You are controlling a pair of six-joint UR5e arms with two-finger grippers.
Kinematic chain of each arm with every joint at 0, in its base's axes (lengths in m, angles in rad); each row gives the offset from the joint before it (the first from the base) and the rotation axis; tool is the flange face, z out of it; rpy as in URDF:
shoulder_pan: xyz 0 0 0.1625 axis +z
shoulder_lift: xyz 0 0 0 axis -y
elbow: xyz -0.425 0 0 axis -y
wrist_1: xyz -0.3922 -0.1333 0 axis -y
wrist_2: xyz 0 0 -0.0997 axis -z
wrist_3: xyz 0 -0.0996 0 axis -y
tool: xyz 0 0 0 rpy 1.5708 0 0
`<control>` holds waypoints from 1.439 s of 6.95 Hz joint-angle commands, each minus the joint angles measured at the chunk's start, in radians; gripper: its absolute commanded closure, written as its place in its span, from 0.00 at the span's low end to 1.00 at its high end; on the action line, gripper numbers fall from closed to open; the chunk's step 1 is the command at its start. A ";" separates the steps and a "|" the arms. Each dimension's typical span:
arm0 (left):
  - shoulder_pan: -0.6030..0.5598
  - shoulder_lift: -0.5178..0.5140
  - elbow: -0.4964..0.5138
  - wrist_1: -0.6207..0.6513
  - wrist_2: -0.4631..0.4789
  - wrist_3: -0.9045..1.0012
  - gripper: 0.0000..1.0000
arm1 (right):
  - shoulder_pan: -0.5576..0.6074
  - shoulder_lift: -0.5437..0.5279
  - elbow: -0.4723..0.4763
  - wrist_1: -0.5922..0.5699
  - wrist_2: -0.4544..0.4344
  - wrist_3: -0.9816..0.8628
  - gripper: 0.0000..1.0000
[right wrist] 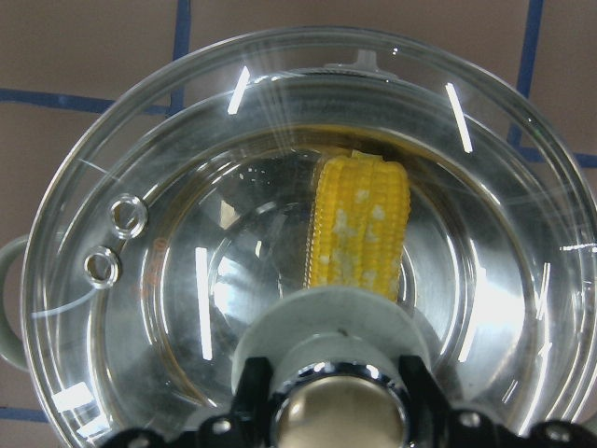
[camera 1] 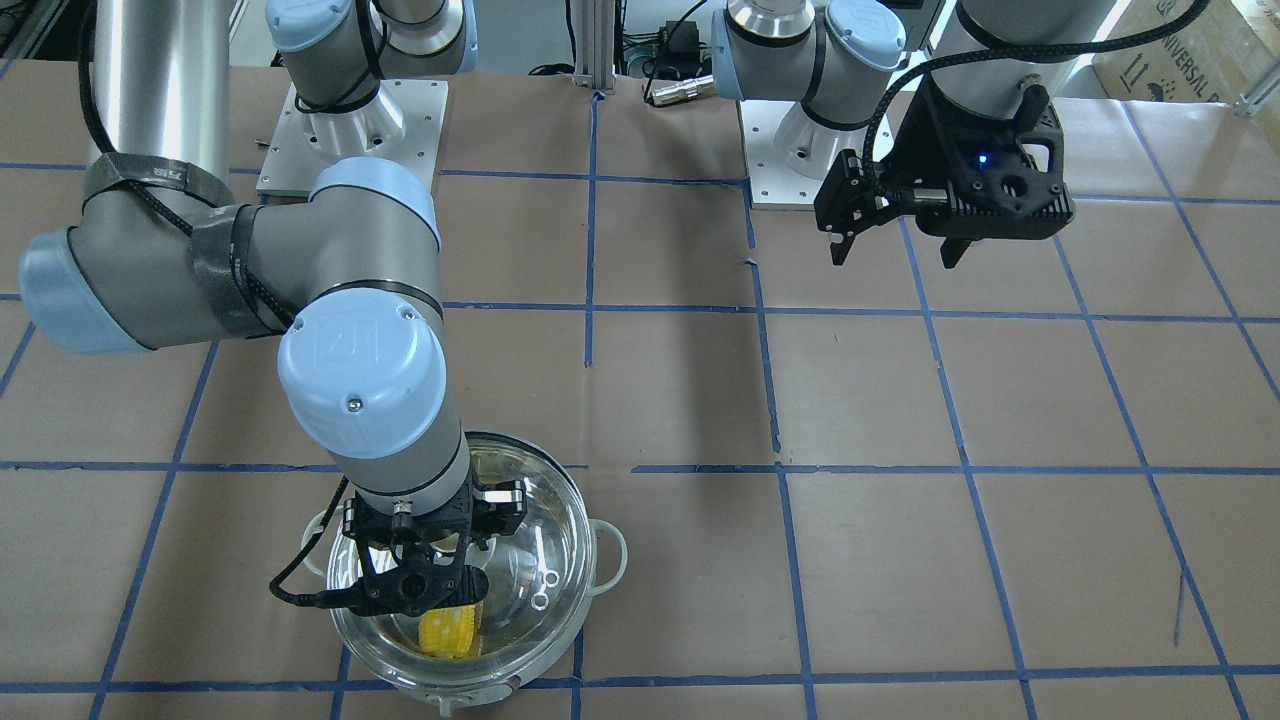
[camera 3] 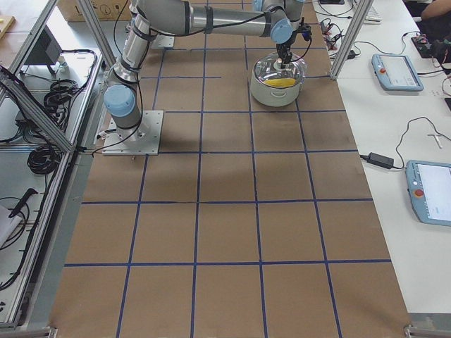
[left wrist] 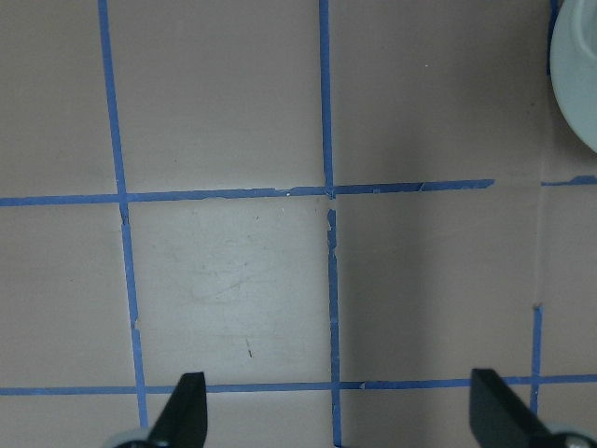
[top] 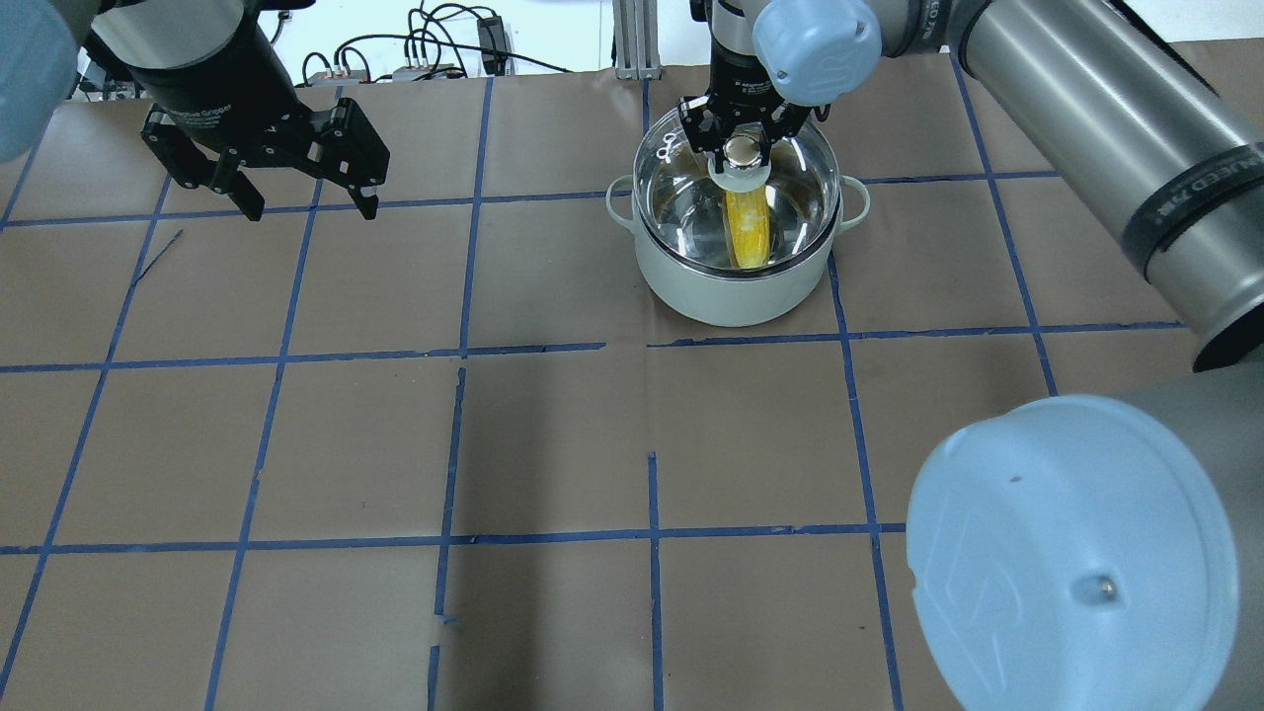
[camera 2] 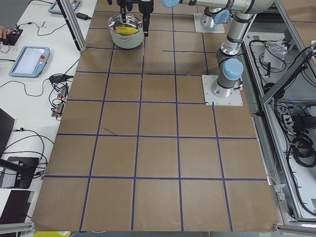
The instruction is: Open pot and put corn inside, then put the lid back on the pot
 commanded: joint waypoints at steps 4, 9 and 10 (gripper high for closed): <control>0.000 0.001 0.001 0.002 -0.001 0.000 0.00 | -0.004 -0.005 -0.009 0.041 0.005 -0.003 0.90; 0.000 -0.001 0.001 0.002 -0.001 0.000 0.00 | -0.006 -0.009 -0.018 0.046 0.008 -0.026 0.01; 0.000 0.001 0.000 0.002 -0.001 0.000 0.00 | -0.004 -0.021 -0.018 0.046 0.006 -0.026 0.01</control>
